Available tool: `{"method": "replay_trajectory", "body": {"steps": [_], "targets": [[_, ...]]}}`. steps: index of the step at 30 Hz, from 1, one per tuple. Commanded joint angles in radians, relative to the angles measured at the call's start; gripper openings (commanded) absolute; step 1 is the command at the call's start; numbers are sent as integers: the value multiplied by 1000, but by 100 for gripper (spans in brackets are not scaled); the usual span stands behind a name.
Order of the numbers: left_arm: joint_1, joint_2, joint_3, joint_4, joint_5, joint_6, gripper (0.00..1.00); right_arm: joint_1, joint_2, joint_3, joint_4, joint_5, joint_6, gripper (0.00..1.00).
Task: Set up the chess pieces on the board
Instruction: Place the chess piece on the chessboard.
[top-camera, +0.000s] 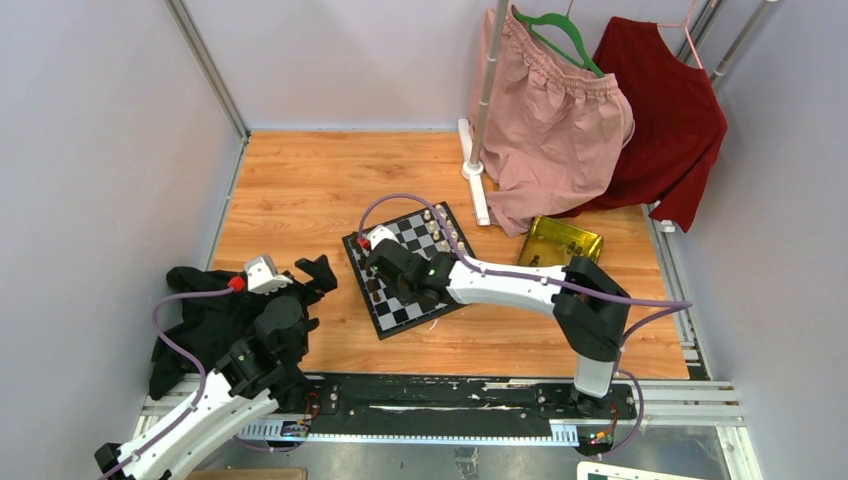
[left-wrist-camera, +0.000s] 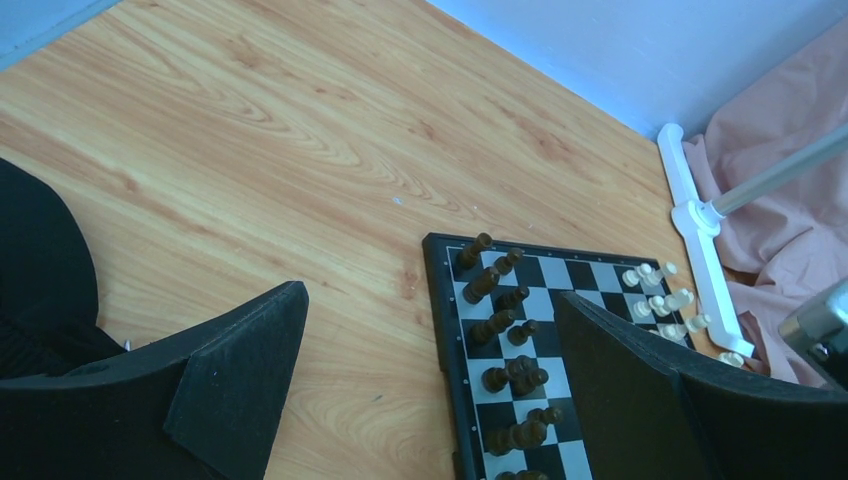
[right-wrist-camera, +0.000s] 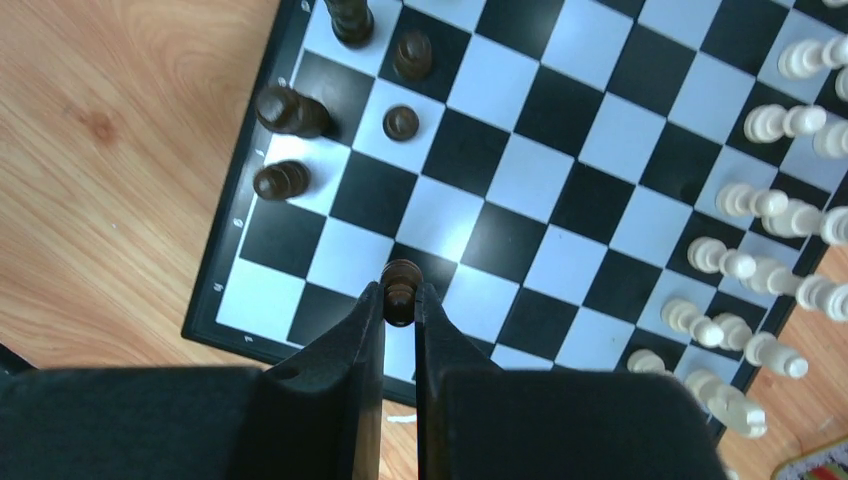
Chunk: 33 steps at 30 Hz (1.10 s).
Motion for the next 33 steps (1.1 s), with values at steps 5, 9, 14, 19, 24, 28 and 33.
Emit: {"method": "replay_trajectory", "body": {"steps": [5,9,14,19,24,28,33], "targets": [[-1,-18,27,-21,-20,-20,100,10,110,122,9,-39,-35,0],[-1,-35,31,-33,-28,-18,100,10,144,147,3,-46,-39,0],[-1,-57,27,-44,-32,-16,100,10,170,168,3,-50,-43,0],[-1,-62,30,-50,-32,-16,100,8,196,180,1,-54,-45,0],[-1,-65,29,-53,-32,-16,100,4,210,183,1,-54,-43,0],[-1,-68,28,-55,-30,-18,100,-5,213,174,3,-51,-40,0],[-1,-69,24,-56,-30,-18,100,-13,220,169,6,-53,-39,0]]}}
